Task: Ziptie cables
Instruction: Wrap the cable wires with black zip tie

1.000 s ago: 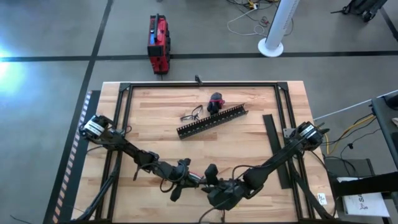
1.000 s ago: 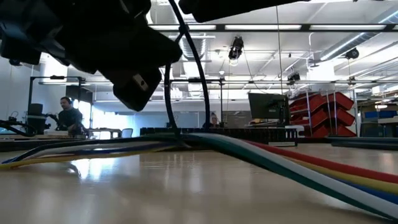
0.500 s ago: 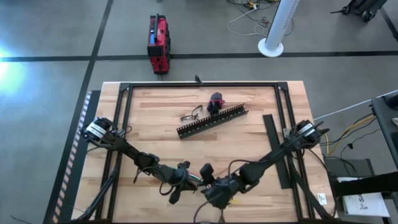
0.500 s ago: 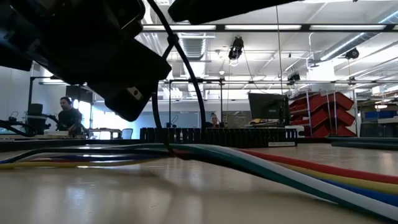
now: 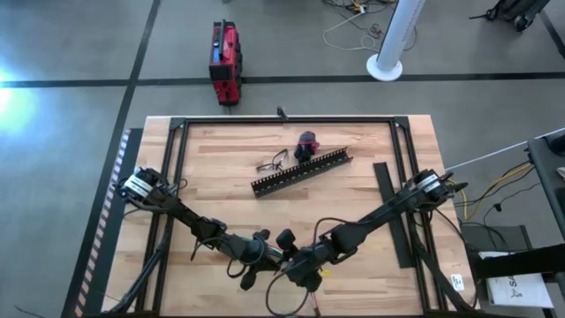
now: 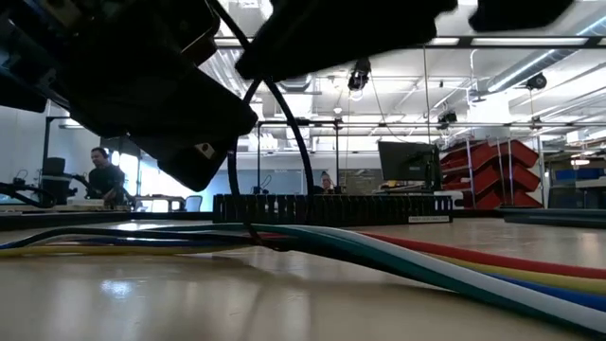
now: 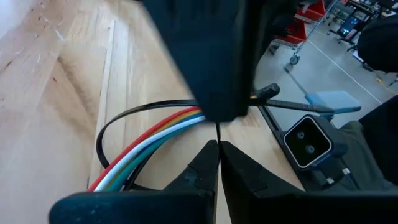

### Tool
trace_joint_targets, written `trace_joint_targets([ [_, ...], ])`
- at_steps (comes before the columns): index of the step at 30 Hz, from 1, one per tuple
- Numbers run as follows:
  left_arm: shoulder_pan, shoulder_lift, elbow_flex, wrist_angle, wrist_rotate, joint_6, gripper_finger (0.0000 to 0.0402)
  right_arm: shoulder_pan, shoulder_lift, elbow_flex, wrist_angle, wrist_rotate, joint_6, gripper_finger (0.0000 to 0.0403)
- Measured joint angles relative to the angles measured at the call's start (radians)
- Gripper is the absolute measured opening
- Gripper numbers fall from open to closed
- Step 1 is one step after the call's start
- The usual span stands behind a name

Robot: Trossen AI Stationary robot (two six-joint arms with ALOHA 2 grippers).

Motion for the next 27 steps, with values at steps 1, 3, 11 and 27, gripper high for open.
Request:
trace_joint_targets([
  [1,-0.001,0.0,0.0,0.0,0.002,0.0,0.0,0.0,0.004,0.0,-0.002,0.0,-0.002,0.0106],
  [3,-0.002,0.0,0.0,-0.003,0.003,0.0,0.0,0.0,0.005,-0.001,-0.002,0.0,-0.002,0.01],
  [11,-0.002,0.0,0.0,-0.002,0.002,0.003,0.0,-0.002,0.004,0.0,0.002,0.0,-0.002,0.0068],
  [27,-0.002,-0.016,0.0,-0.024,0.009,0.019,0.0002,-0.003,0.004,0.0,-0.002,-0.001,-0.018,0.0012],
])
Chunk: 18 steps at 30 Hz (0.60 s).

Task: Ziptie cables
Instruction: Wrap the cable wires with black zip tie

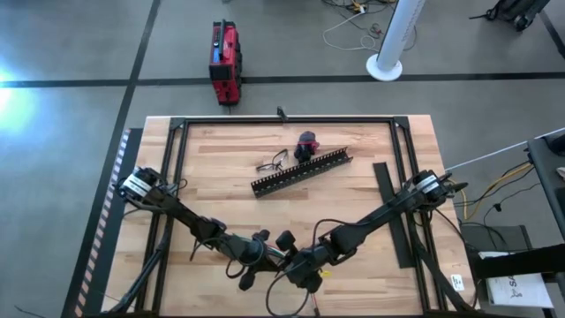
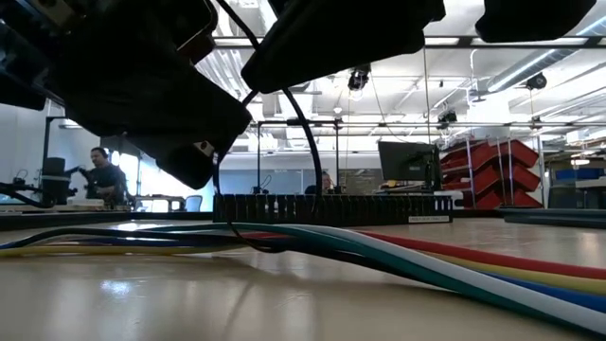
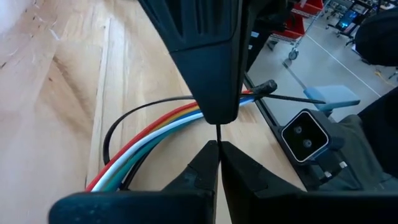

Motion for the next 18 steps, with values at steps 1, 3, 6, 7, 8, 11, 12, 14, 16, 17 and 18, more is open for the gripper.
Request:
trace_joint_targets([
  [1,0.0,-0.009,0.0,-0.012,0.0,0.003,0.0005,-0.001,0.0,0.0,0.0,0.0,-0.002,0.0012],
  [3,0.0,-0.032,0.0,-0.048,0.0,0.004,0.0013,-0.005,0.0,0.0,0.002,0.0,-0.008,0.0011],
  [6,0.0,-0.077,0.0,-0.135,0.0,0.004,0.0031,-0.015,0.0,0.0,0.007,0.0,-0.012,0.0011],
  [7,0.0,-0.095,0.0,-0.165,0.0,0.004,0.0038,-0.019,0.0,0.0,0.008,0.0,-0.019,0.0011],
  [8,0.0,-0.111,0.0,-0.195,0.0,0.003,0.0045,-0.022,0.0,0.0,0.01,0.0,-0.023,0.001],
  [11,-0.002,-0.169,0.0,-0.29,0.002,-0.002,0.0067,-0.035,0.0,0.0,0.017,-0.019,-0.034,0.001],
  [12,-0.007,-0.19,0.0,-0.32,0.002,-0.003,0.0073,-0.039,0.0,0.0,0.023,-0.025,-0.036,0.001],
  [14,-0.018,-0.235,0.0,-0.385,0.002,-0.004,0.0084,-0.048,0.0,0.0,0.031,-0.027,-0.049,0.001],
  [16,-0.035,-0.278,0.001,-0.432,0.001,-0.014,0.0093,-0.057,0.0,0.0,0.042,-0.029,-0.061,0.001],
  [17,-0.045,-0.301,0.001,-0.456,-0.003,-0.022,0.0096,-0.062,0.0,0.0,0.05,-0.035,-0.067,0.001],
  [18,-0.056,-0.322,0.001,-0.474,-0.006,-0.029,0.0099,-0.07,0.0,0.0,0.058,-0.054,-0.076,0.001],
])
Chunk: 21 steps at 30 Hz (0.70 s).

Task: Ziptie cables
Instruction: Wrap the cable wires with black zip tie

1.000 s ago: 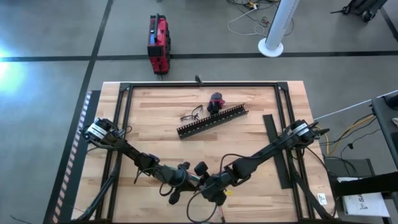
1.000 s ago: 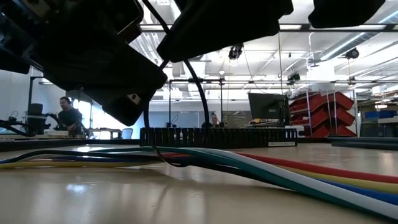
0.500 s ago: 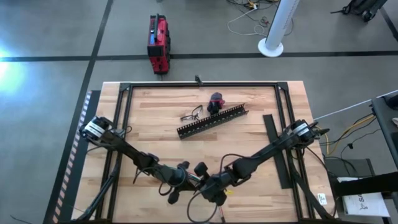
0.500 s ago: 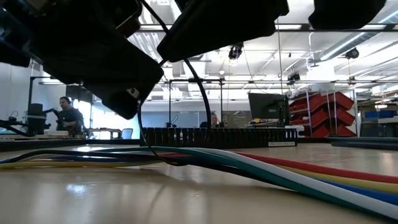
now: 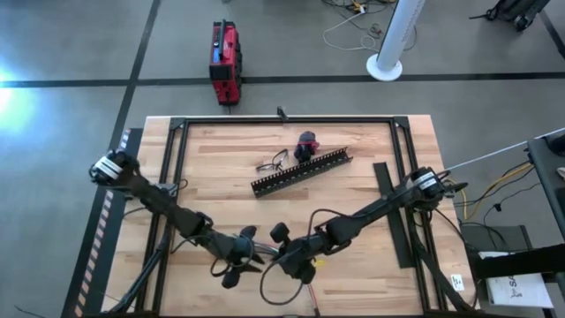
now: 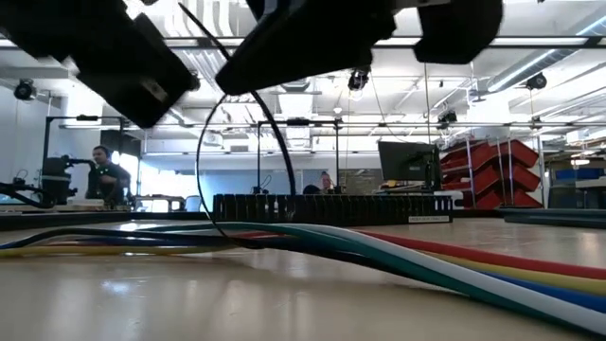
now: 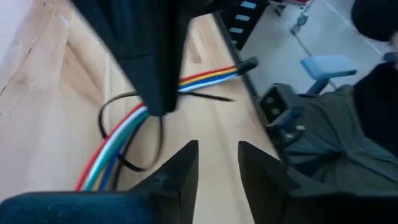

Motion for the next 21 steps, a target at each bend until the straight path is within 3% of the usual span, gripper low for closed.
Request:
trace_joint_targets([
  [4,-0.06,-0.071,0.0,-0.061,-0.057,-0.02,0.0098,-0.033,0.001,0.0,0.032,-0.052,-0.009,0.0009],
  [7,-0.12,-0.105,0.0,-0.089,-0.149,-0.024,0.009,-0.059,0.012,0.0,0.064,-0.065,-0.034,0.0009],
  [12,-0.21,-0.12,0.0,-0.109,-0.289,-0.031,0.0075,-0.105,0.067,0.006,0.129,-0.175,-0.042,0.0009],
  [21,-0.299,-0.128,0.0,-0.143,-0.418,-0.117,0.006,-0.16,0.208,0.138,0.14,-0.291,-0.104,0.0009],
])
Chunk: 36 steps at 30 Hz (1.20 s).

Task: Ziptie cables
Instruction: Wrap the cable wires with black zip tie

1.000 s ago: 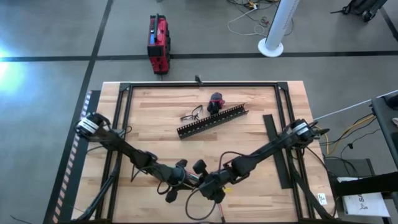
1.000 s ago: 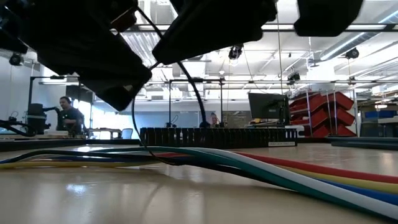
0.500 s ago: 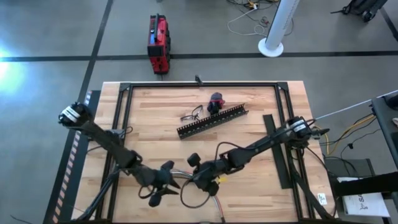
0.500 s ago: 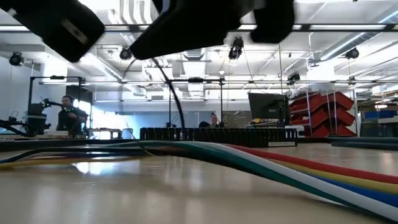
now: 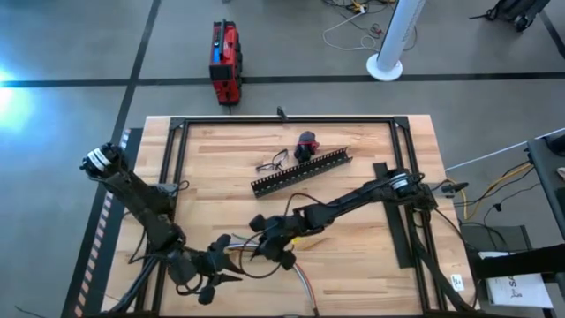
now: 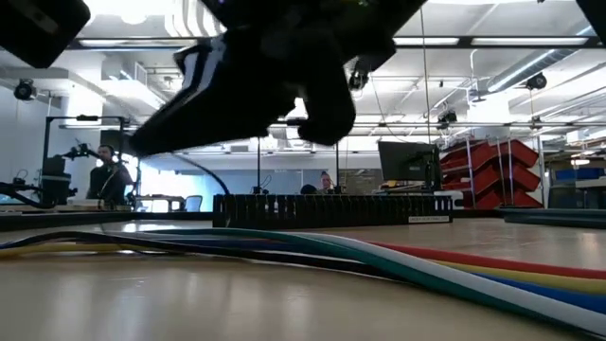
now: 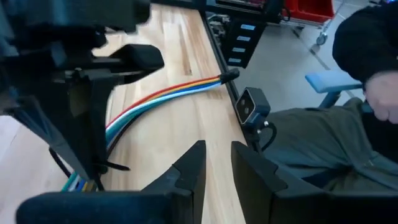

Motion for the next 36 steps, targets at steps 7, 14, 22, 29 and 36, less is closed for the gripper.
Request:
trace_joint_targets([
  [7,-0.031,-0.036,-0.001,-0.118,-0.006,-0.127,0.0059,-0.02,0.074,0.106,-0.004,-0.033,-0.086,0.0009],
  [14,-0.044,-0.095,-0.001,-0.266,-0.048,-0.207,0.0059,-0.056,0.085,0.163,-0.018,-0.139,-0.111,0.0009],
  [22,-0.044,-0.08,-0.001,-0.314,-0.201,-0.205,0.0063,-0.102,0.085,0.164,-0.035,-0.231,-0.074,0.0009],
  [29,-0.044,-0.033,-0.001,-0.31,-0.308,-0.238,0.0066,-0.104,0.085,0.163,-0.049,-0.232,-0.025,0.0009],
  [36,-0.036,0.024,-0.001,-0.307,-0.395,-0.349,0.0082,-0.105,0.085,0.163,-0.05,-0.222,0.091,0.0009],
])
